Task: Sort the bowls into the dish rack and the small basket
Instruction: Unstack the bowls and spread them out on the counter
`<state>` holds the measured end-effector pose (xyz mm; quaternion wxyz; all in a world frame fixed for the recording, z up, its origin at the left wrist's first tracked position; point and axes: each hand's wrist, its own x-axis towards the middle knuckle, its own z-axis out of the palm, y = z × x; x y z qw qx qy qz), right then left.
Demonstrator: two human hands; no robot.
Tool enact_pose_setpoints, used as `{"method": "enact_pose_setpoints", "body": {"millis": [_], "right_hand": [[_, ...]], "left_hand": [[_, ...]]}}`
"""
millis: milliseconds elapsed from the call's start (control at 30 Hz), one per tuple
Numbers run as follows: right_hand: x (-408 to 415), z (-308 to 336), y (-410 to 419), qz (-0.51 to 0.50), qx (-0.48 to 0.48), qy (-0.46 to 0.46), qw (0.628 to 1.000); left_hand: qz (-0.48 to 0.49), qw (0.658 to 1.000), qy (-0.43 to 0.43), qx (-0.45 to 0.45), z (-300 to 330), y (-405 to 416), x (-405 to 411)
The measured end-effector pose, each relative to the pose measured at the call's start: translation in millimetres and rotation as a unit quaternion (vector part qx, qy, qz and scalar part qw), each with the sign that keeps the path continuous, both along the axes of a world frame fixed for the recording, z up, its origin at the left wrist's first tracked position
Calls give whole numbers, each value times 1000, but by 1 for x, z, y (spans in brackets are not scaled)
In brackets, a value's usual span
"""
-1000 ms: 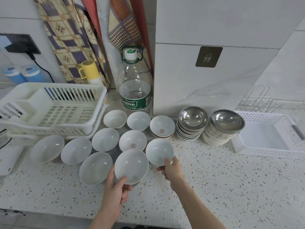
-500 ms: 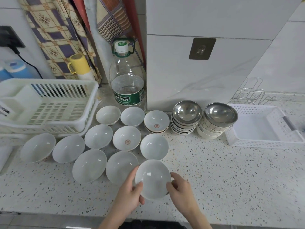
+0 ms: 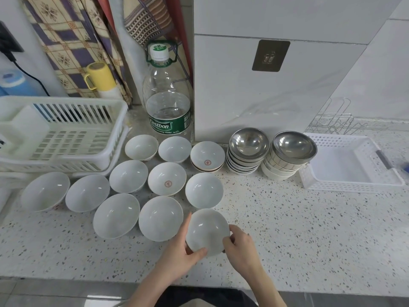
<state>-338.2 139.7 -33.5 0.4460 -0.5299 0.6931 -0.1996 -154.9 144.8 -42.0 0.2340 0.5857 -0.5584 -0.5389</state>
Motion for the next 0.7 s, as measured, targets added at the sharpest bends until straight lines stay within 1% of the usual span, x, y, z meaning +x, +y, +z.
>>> {"method": "enact_pose_setpoints", "body": {"millis": [233, 333, 400, 467, 567, 633, 700], "right_hand": [[-1, -4, 0, 8, 10, -2, 1000], [-2, -5, 0, 18, 11, 0, 1000], [-4, -4, 0, 26, 17, -2, 1000], [-5, -4, -2, 31, 25, -4, 999], [-7, -4, -6, 34, 40, -5, 999], [-8, -3, -9, 32, 52, -9, 998], [-10, -2, -13, 32, 60, 7, 998]], "left_hand": [[-34, 999, -2, 0, -5, -3, 5], [-41, 999, -32, -4, 0, -5, 4], [-51, 996, -76, -21, 6, -6, 5], [-72, 986, -143, -41, 11, -6, 6], [-97, 963, -252, -16, 13, -8, 5], [-109, 954, -280, -2, 15, -9, 6], [-131, 948, -290, 2, 19, -12, 7]]}}
